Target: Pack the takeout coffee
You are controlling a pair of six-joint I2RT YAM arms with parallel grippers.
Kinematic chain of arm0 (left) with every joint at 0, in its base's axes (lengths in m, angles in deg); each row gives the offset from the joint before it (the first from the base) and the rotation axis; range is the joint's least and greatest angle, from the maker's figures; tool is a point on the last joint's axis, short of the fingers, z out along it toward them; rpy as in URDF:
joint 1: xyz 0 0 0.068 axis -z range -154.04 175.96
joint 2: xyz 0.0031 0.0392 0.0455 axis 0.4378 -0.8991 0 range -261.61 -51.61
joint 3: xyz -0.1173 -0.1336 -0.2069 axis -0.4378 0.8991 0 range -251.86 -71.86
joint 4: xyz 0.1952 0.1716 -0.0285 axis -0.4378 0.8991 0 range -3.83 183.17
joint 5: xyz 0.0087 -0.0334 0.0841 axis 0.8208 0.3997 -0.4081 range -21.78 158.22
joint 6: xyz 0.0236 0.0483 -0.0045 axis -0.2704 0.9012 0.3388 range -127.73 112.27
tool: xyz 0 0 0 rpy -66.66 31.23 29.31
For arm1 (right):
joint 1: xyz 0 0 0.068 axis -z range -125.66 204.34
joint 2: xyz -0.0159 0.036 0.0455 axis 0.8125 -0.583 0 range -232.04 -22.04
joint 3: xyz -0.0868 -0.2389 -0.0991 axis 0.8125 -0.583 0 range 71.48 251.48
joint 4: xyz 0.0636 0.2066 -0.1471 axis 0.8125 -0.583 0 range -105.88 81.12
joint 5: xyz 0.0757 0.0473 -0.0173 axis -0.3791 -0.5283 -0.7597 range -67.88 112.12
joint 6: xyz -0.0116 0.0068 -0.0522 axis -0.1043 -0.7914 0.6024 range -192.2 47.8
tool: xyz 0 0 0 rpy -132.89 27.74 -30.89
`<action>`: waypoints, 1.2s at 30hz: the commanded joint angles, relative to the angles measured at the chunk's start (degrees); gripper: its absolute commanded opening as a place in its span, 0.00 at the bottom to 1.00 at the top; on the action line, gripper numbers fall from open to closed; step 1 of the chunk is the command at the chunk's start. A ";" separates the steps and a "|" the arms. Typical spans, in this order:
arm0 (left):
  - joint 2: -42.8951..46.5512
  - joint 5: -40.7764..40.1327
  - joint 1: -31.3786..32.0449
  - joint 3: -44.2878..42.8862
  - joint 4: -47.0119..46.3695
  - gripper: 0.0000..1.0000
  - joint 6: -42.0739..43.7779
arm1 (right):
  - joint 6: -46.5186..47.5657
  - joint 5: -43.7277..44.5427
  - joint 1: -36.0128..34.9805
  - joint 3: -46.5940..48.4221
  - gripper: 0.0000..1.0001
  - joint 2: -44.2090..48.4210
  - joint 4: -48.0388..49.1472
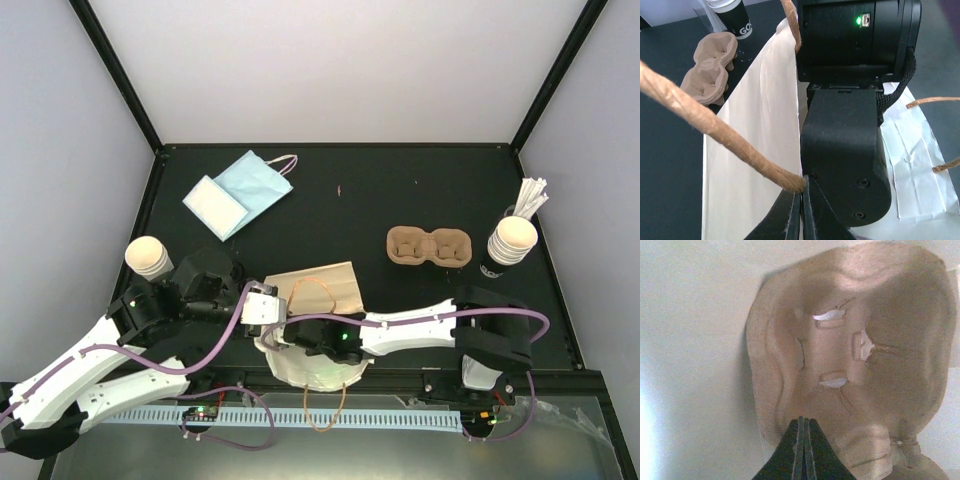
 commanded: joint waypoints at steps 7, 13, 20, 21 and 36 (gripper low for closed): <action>0.12 4.30 1.01 0.92 2.19 0.01 1.88 | -2.10 0.69 0.24 0.70 0.01 6.60 -0.99; -0.05 4.66 1.17 0.84 1.71 0.02 2.11 | 0.06 2.34 0.24 4.26 0.01 2.28 1.42; -0.23 5.88 1.44 1.00 0.62 0.02 2.64 | 2.03 4.88 1.58 6.78 0.01 -3.39 6.02; -0.23 6.08 1.45 1.05 0.48 0.01 2.85 | 2.34 4.34 1.90 7.04 0.01 -4.11 6.41; -0.48 9.86 1.72 1.43 0.88 0.02 5.57 | 4.07 13.38 4.82 8.27 0.01 -10.72 12.20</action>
